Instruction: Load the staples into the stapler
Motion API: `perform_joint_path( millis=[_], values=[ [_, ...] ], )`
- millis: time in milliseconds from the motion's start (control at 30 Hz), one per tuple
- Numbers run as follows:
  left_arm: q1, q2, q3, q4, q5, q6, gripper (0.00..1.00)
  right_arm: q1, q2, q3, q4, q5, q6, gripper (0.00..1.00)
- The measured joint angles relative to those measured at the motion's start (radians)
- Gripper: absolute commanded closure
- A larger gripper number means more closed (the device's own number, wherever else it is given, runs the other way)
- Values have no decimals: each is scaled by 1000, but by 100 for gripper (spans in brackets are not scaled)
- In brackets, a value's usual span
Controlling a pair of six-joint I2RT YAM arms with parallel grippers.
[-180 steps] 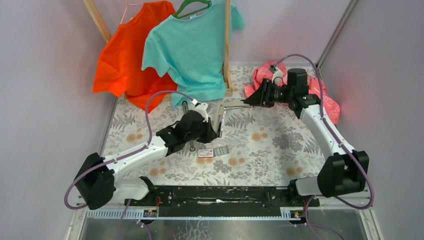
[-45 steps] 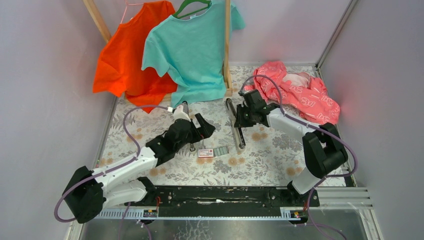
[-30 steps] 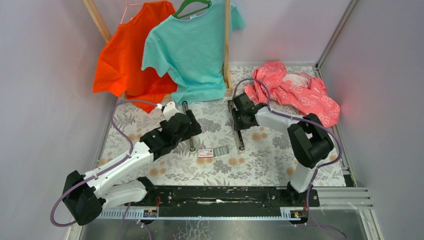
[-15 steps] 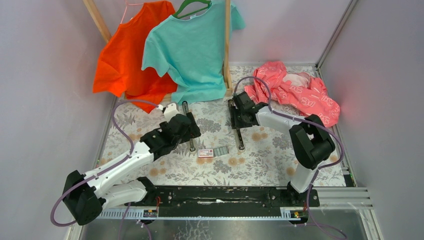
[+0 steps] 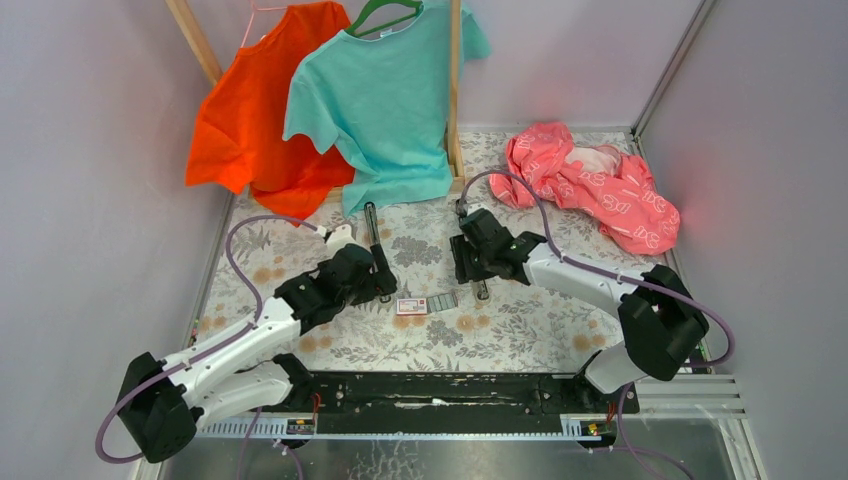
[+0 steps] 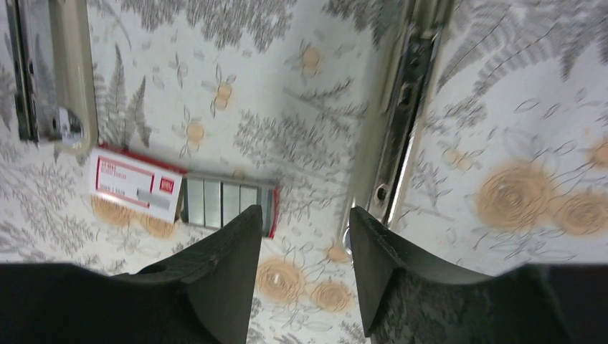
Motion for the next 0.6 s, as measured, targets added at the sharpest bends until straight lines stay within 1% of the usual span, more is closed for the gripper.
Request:
perform_joint_path(
  millis=[200, 333, 467, 600],
  values=[
    [0, -6, -71, 30, 59, -3, 0, 85, -16, -56, -2, 0, 32, 57],
    [0, -3, -99, 59, 91, -3, 0, 117, -16, -65, 1, 2, 48, 64],
    [0, -3, -107, 81, 99, -3, 0, 138, -3, -61, 3, 3, 56, 67],
    [0, -3, -111, 104, 103, -3, 0, 159, 52, -39, 4, 6, 61, 67]
  ],
)
